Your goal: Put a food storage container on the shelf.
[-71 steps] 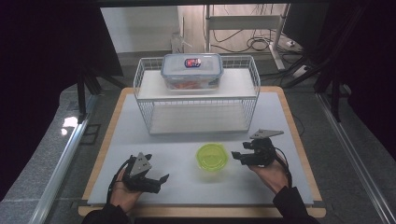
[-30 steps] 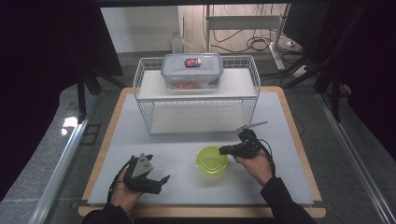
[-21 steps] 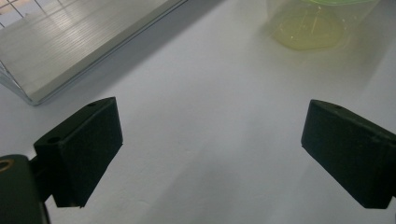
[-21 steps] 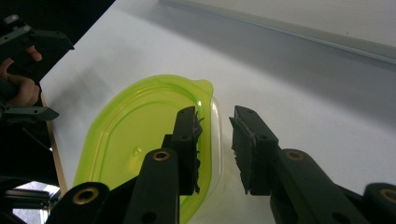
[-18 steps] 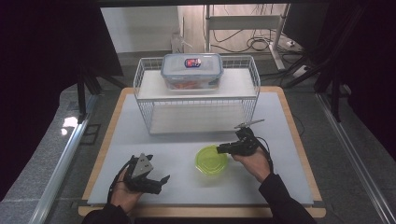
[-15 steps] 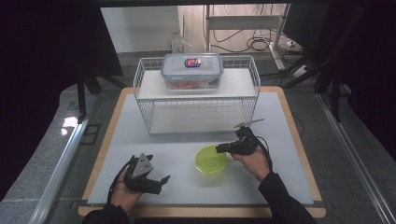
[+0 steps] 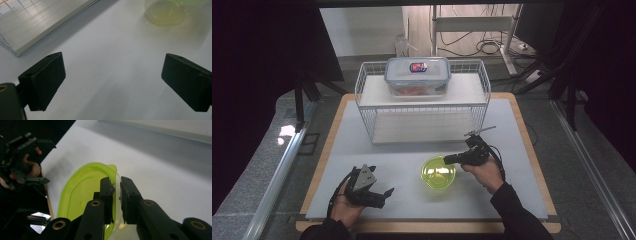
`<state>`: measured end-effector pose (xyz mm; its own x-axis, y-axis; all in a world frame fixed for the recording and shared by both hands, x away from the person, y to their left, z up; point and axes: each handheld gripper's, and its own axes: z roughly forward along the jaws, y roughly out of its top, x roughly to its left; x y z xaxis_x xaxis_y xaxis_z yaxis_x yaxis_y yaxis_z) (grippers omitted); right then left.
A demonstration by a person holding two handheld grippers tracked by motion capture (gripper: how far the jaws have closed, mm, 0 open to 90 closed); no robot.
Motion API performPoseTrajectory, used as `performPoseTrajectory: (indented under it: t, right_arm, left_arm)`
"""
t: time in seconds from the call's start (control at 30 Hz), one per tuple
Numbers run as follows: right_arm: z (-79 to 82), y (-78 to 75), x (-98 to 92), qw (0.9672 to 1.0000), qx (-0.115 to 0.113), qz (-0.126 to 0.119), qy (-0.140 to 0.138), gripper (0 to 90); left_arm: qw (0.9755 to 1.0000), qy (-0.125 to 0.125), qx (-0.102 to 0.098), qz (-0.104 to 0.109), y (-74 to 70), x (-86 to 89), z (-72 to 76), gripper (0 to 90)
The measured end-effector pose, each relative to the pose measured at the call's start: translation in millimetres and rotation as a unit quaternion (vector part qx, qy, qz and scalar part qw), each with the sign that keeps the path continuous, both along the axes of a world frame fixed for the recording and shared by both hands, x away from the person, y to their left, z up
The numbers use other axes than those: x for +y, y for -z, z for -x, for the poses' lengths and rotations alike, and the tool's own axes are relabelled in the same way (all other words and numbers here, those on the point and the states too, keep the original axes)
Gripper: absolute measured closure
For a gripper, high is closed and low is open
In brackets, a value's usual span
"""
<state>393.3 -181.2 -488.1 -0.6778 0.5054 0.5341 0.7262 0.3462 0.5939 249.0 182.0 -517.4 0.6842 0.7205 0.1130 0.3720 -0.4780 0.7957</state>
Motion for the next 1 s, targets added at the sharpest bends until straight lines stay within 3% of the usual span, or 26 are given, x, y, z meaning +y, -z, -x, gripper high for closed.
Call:
performPoseTrajectory:
  t: [0.23,0.4,0.6,0.77,0.87,0.93,1.0]
  right_arm:
    - [2.6,-5.9,-7.7,0.9995,0.008,-0.028,0.008,82.5]
    - [4.0,-8.7,-12.2,0.9995,0.006,-0.027,0.014,82.6]
    - [6.0,-16.2,-21.1,0.9987,0.004,-0.045,0.025,84.0]
    - [7.1,-19.8,-19.4,0.9994,-0.011,-0.031,0.01,83.2]
    - [7.2,-21.4,-18.5,0.9996,-0.029,0.0,0.006,81.4]
    - [6.0,-20.2,-20.7,0.9996,-0.025,0.009,0.011,80.7]
    - [4.6,-17.7,-23.9,0.9988,-0.028,0.033,0.023,79.4]
  left_arm:
    - [1.0,0.0,-0.001,-0.001,0.0,-0.1,0.1,5.1]
    - [1.0,0.001,-0.002,-0.002,-0.1,-0.4,0.1,5.1]
    - [1.0,0.002,-0.002,-0.005,-0.2,-0.6,0.1,5.1]
    - [1.0,0.003,-0.003,-0.006,-0.2,-1.1,0.2,5.1]
    - [1.0,0.003,-0.003,-0.007,-0.2,-1.1,0.2,5.1]
    - [1.0,0.003,-0.003,-0.007,-0.2,-1.1,0.1,5.2]
    - [1.0,0.003,-0.003,-0.007,-0.3,-1.1,0.2,5.1]
